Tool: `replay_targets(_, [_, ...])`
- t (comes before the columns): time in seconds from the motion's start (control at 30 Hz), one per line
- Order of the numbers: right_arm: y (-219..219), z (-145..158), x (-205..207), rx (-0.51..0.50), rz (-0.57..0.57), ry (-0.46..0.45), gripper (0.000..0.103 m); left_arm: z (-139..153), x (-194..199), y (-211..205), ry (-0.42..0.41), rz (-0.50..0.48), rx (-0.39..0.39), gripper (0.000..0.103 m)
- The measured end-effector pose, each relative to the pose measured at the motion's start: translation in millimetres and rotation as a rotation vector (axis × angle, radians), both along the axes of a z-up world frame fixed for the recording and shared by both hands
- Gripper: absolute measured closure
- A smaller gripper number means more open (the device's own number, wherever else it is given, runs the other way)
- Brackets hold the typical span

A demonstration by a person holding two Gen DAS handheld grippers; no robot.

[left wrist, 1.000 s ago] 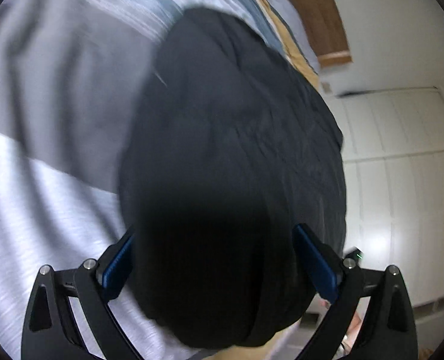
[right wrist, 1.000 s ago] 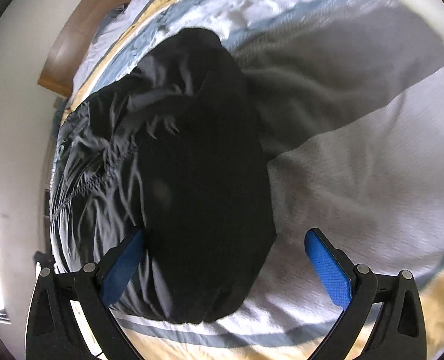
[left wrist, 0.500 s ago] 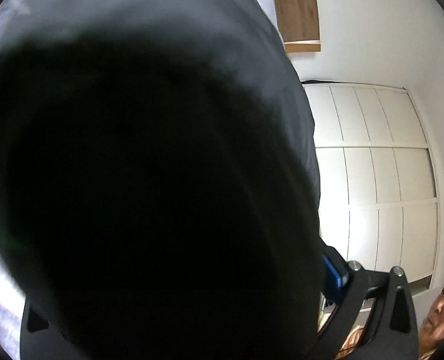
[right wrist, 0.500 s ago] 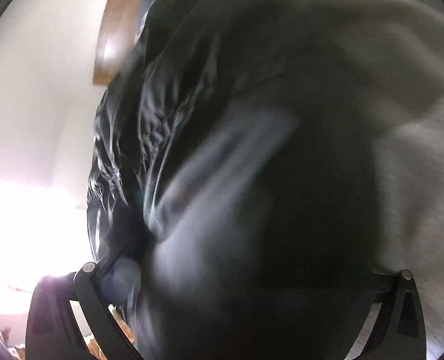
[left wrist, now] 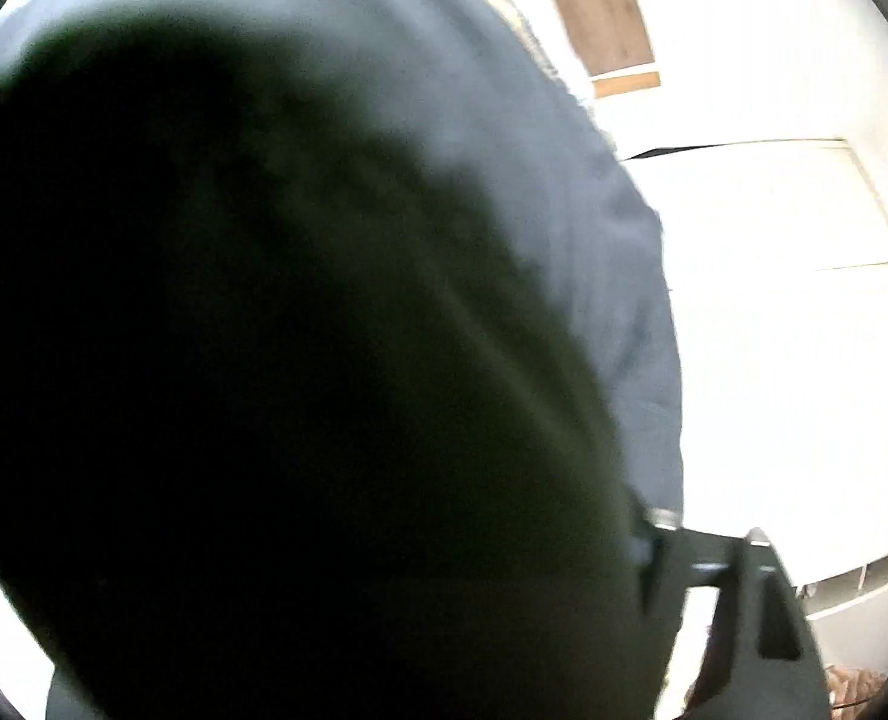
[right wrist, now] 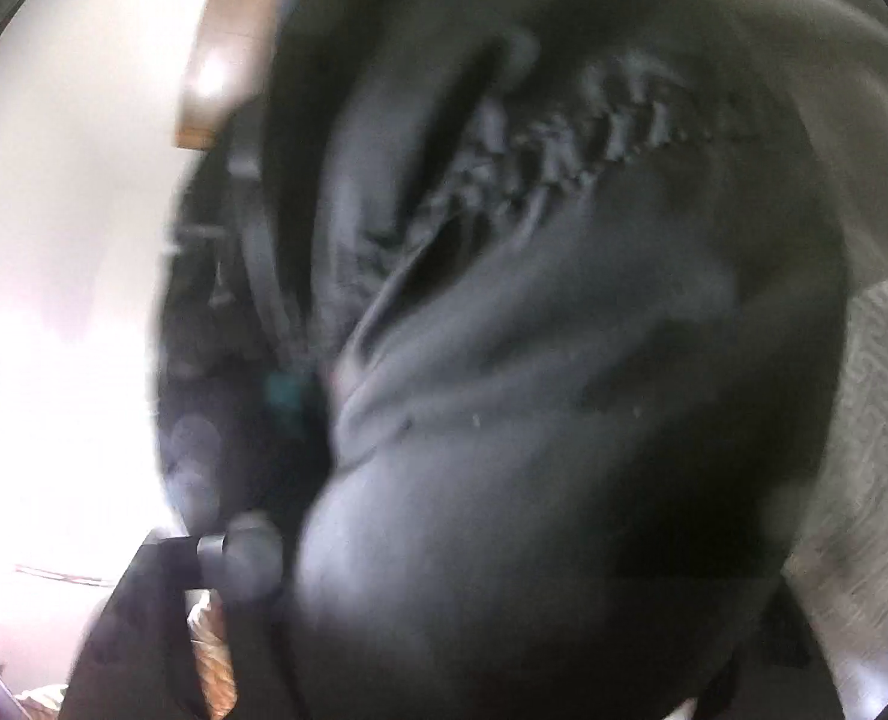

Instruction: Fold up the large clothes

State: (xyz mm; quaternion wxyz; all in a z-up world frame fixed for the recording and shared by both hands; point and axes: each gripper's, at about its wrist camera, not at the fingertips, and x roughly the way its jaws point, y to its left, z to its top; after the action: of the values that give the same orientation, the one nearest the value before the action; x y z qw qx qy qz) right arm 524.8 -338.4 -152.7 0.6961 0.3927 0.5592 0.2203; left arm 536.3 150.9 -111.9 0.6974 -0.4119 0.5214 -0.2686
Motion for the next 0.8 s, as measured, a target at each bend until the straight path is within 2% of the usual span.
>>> replay_targets(0.03, [3.3, 8.3, 0.4, -0.001, 0.009, -0.024, 0.055, 9.6, -1.0, -1.5, -0.023, 0.005, -0.013, 0.048])
replay_targets(0.07, [7.9, 19.5, 2.1, -0.002, 0.017, -0.052, 0.06, 18.2, -1.4, -3.1, -0.044, 0.006, -0.025, 0.05])
replay_targets(0.17, [19.8, 46.4, 6.8, -0.016, 0.033, -0.12, 0.067, 44.7, -0.9, -10.6, -0.098, 0.01, -0.047, 0.058])
replay_targets(0.4, [59.5, 137.1, 13.2, -0.043, 0.08, -0.351, 0.072, 119.4, -13.9, -25.4, -0.263, 0.001, -0.088, 0.062])
replay_targets(0.53, [79.8, 181.6, -3.5, -0.029, 0.098, -0.446, 0.072, 166.6, -43.0, -24.8, -0.354, -0.014, -0.077, 0.063])
replay_targets(0.57, [71.3, 188.0, -4.4, -0.022, 0.098, -0.454, 0.072, 175.0, -54.1, -23.3, -0.362, -0.017, -0.077, 0.063])
replay_targets(0.7, [77.5, 198.5, -34.6, 0.007, 0.101, -0.47, 0.072, 183.6, -94.9, -17.2, -0.374, -0.026, -0.072, 0.063])
replay_targets(0.8, [80.1, 187.6, -52.9, 0.012, 0.105, -0.45, 0.072, 166.3, -124.5, -15.0, -0.346, -0.033, -0.055, 0.063])
